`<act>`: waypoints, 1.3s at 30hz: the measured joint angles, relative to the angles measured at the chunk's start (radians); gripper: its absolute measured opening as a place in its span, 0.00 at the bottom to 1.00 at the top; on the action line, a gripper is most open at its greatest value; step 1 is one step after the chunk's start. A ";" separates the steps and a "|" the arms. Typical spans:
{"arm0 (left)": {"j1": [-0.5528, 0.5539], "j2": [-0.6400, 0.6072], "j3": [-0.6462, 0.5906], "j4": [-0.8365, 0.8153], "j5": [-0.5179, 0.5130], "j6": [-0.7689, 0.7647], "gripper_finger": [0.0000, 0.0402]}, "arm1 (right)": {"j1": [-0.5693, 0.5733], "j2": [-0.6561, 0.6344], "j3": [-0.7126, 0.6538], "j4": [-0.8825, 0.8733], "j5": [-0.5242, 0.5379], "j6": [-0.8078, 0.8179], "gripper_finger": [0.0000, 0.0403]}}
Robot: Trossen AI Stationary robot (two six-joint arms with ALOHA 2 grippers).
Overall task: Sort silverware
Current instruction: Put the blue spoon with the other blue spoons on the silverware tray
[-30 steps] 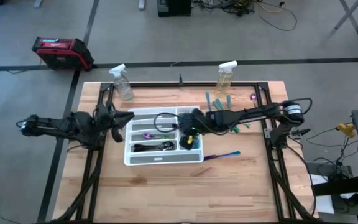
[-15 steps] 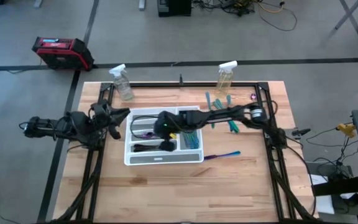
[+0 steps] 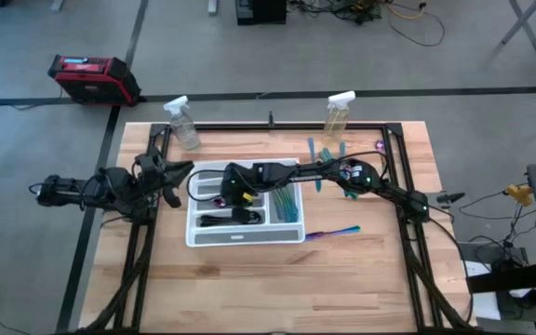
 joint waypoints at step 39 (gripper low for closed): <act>0.000 0.226 -0.321 0.478 0.166 -0.033 0.10 | 0.212 -0.600 -0.715 0.139 0.547 0.217 0.27</act>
